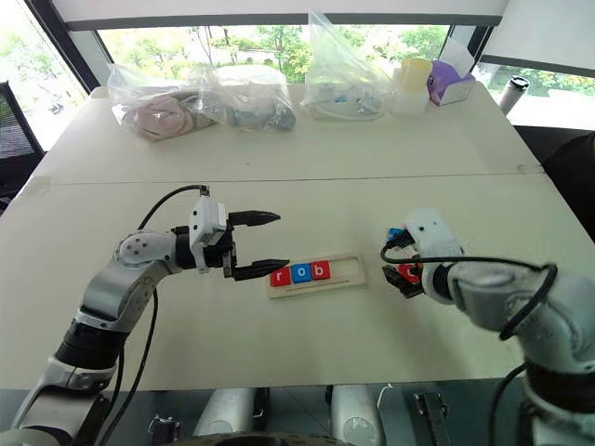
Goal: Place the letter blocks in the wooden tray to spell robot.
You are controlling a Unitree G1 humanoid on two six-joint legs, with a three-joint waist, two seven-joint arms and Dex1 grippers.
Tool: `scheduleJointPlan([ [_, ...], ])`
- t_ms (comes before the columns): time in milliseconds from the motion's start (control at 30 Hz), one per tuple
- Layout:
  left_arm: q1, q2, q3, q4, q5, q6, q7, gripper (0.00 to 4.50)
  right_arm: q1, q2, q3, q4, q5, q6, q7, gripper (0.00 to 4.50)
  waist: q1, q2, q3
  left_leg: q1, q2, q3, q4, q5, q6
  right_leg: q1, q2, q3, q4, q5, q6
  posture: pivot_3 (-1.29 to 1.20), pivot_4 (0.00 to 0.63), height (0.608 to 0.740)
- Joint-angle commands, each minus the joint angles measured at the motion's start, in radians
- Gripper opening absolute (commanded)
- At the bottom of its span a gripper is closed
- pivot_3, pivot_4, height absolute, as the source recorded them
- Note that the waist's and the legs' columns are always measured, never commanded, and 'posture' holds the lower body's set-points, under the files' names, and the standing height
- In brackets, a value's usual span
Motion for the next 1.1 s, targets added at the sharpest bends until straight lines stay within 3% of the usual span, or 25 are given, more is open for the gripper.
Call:
scheduleJointPlan([
  [33,-0.01,-0.004,0.012,-0.023,-0.003,-0.018,0.007,4.5,0.006,-0.249,0.163,0.026,-0.248,-0.392,0.435,4.46,0.006,0.0,0.0,-0.001,0.0,-0.001,-0.001,0.0,0.0,0.0,0.0,-0.001,0.0,-0.001,0.001,0.0,0.15,0.74],
  [100,-0.01,-0.008,0.011,-0.023,-0.002,-0.019,0.011,4.5,0.044,-0.324,0.213,0.126,-0.388,-0.681,0.678,4.46,0.002,0.0,0.0,-0.001,0.0,0.0,-0.001,0.0,0.0,0.0,0.0,-0.001,-0.002,-0.002,0.001,0.0,0.15,0.74],
  [167,-0.008,-0.012,0.013,-0.024,-0.003,-0.02,0.016,4.5,0.081,-0.327,0.236,0.229,-0.493,-0.956,0.87,4.46,-0.001,-0.001,0.0,-0.001,0.0,0.001,-0.001,-0.001,0.001,0.002,0.0,-0.001,-0.007,-0.002,0.002,0.0,0.15,0.74],
  [267,-0.004,-0.013,0.016,-0.026,-0.003,-0.021,0.021,4.5,0.095,-0.306,0.27,0.35,-0.571,-1.129,1.05,4.46,-0.003,-0.001,0.0,-0.001,0.0,0.004,-0.001,-0.001,0.001,0.003,-0.001,0.002,-0.009,0.0,0.004,0.0,0.15,0.74],
  [333,0.002,-0.013,0.022,-0.036,-0.005,-0.017,0.03,4.5,0.06,-0.291,0.345,0.486,-0.705,-1.255,1.137,4.46,-0.002,-0.001,0.0,-0.001,0.0,0.004,0.0,-0.001,0.001,0.003,-0.001,0.002,-0.009,0.001,0.003,0.0,0.15,0.74],
  [433,0.015,-0.002,0.026,-0.052,-0.005,-0.015,0.031,4.5,-0.008,-0.249,0.372,0.623,-0.749,-1.296,1.245,4.46,-0.001,-0.001,0.0,-0.001,0.0,0.005,0.001,-0.001,0.001,0.003,-0.001,0.002,-0.009,0.002,0.002,0.0,0.15,0.74],
  [667,0.038,0.016,0.031,-0.079,-0.006,-0.009,0.04,4.5,-0.043,-0.145,0.375,0.765,-0.831,-1.332,1.303,4.46,0.0,0.0,0.0,0.0,0.0,0.004,0.001,-0.001,0.001,0.003,-0.001,0.002,-0.006,0.004,-0.001,0.0,0.15,0.74],
  [1100,0.064,0.071,0.032,-0.118,-0.032,0.022,0.014,4.5,0.025,-0.073,0.343,0.785,-0.899,-1.337,1.283,4.46,0.002,-0.001,0.0,0.001,0.0,0.004,0.003,-0.001,0.001,0.003,-0.001,0.002,-0.002,0.004,-0.001,0.0,0.15,0.74],
])
